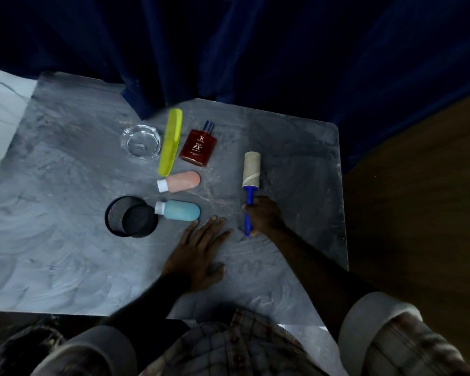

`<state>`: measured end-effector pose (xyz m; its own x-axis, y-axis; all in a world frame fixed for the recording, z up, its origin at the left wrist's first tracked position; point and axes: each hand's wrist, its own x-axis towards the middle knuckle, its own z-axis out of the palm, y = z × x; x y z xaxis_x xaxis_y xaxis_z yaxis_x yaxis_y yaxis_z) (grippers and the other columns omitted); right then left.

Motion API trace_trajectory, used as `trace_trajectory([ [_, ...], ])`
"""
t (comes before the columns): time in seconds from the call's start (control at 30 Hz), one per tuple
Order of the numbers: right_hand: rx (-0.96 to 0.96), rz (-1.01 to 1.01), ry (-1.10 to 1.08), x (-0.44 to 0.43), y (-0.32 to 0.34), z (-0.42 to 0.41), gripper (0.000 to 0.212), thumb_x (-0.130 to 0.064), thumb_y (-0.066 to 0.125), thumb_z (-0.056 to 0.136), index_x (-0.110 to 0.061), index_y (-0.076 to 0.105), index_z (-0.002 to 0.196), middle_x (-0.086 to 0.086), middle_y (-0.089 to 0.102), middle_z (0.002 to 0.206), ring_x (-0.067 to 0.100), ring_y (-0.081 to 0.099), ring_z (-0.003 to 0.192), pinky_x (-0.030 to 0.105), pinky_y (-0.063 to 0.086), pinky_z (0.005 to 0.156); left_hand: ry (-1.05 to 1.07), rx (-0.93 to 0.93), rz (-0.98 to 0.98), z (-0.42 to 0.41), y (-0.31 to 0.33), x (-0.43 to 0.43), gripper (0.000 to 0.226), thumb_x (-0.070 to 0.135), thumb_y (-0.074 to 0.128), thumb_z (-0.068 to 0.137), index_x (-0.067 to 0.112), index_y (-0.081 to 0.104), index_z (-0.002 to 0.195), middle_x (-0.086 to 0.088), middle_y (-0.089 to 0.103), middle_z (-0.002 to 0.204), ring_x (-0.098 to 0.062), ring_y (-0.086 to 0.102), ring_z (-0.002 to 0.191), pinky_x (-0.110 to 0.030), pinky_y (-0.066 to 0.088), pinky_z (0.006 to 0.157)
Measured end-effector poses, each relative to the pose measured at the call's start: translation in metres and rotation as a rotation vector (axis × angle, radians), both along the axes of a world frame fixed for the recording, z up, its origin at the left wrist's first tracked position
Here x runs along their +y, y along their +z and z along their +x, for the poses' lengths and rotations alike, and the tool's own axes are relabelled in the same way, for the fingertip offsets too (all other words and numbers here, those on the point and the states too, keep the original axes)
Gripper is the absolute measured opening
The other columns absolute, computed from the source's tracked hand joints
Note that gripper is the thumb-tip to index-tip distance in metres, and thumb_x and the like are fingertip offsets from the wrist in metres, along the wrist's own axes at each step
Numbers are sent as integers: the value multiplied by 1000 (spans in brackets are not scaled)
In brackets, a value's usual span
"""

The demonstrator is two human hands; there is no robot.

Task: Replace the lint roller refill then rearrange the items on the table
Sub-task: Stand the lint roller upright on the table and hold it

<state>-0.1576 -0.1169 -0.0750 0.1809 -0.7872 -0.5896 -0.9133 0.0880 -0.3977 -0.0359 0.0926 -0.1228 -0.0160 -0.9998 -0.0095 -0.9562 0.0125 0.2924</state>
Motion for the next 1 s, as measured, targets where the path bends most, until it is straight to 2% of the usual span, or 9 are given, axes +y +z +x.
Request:
trace_trajectory([
  [0.07,14,-16,13,2,2,2,38,-40,65,93,-7,70,113,17,71,121,33,68,113,36,53,93,-5,-3,-11,0,-3,1,92,61,65,92,21,39,171,-9,30,182,-31,30,169,-62,31,133],
  [0.27,49,-44,83,2,7,5,38,-41,64,93,-11,69,117,14,71,124,33,66,117,37,52,98,-15,0,3,0,-13,0,95,63,61,92,25,31,173,-6,23,184,-28,21,172,-60,24,136],
  [0.4,83,-60,116,0,8,6,40,-44,65,91,-11,70,113,13,72,122,32,67,115,33,50,93,-10,11,11,0,-14,0,95,63,61,92,26,29,174,-5,22,185,-27,19,172,-59,21,137],
  [0.63,149,-82,140,1,15,3,55,-57,63,86,-12,68,118,14,69,126,33,66,119,36,52,97,-6,47,29,1,-6,0,95,60,63,91,26,31,173,-6,25,184,-28,24,171,-61,24,136],
  [0.83,163,-99,145,3,23,-4,64,-66,63,82,-13,68,118,14,70,127,33,67,118,38,55,98,15,92,86,-3,6,-2,91,62,61,92,27,35,172,-5,26,184,-27,20,172,-57,14,138],
  [1.0,131,-124,131,1,30,-12,69,-70,61,81,-10,70,113,15,73,121,32,69,114,38,56,94,59,172,185,-6,20,-5,84,61,55,96,26,39,170,-2,24,184,-24,16,173,-57,13,140],
])
